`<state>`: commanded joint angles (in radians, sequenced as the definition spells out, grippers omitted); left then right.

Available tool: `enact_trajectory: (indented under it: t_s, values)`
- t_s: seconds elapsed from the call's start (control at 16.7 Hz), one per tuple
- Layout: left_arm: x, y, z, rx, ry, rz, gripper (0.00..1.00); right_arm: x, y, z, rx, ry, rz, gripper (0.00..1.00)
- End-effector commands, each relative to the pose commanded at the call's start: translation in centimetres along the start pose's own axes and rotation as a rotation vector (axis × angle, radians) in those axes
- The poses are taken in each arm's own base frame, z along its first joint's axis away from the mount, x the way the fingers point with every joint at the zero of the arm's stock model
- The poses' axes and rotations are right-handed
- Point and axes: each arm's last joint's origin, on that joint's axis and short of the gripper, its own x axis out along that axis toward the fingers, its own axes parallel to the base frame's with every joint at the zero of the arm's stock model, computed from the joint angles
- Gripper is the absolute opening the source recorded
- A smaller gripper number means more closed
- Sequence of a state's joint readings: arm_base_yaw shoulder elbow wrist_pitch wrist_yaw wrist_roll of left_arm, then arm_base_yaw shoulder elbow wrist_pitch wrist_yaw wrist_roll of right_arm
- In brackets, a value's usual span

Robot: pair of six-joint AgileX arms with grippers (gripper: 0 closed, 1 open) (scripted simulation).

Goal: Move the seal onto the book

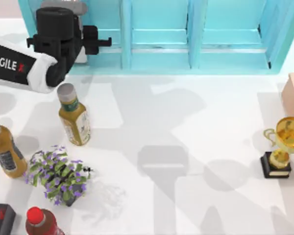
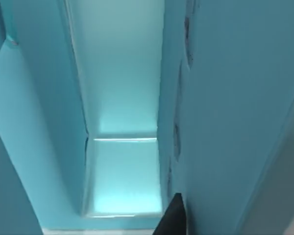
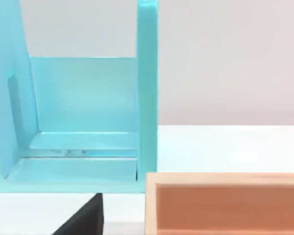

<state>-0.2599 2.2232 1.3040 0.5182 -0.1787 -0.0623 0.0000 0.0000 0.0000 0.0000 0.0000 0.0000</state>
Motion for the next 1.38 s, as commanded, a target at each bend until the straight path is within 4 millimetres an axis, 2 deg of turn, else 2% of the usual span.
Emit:
enact_trajectory:
  t_s: [0.48,0.66,0.84,1.02,1.26,1.38]
  values:
    - [-0.1,-0.1,0.1,0.003,-0.001,-0.003,0.0,0.0,0.0,0.0,0.0,0.0,0.0,1.0]
    - [-1.6,-0.5,1.7,0.01,0.004,-0.013,0.0,0.0,0.0,0.0,0.0,0.0,0.0,1.0]
    - [-5.7,-1.9,4.0,0.032,0.036,-0.038,0.0,0.0,0.0,0.0,0.0,0.0,0.0,1.0]
    - [-11.8,-2.7,6.6,0.049,0.054,-0.054,0.0,0.0,0.0,0.0,0.0,0.0,0.0,1.0]
    - [-20.2,-2.1,9.6,0.039,0.029,-0.046,0.0,0.0,0.0,0.0,0.0,0.0,0.0,1.0]
    - [-23.4,-1.4,10.3,0.024,0.015,-0.03,0.0,0.0,0.0,0.0,0.0,0.0,0.0,1.0]
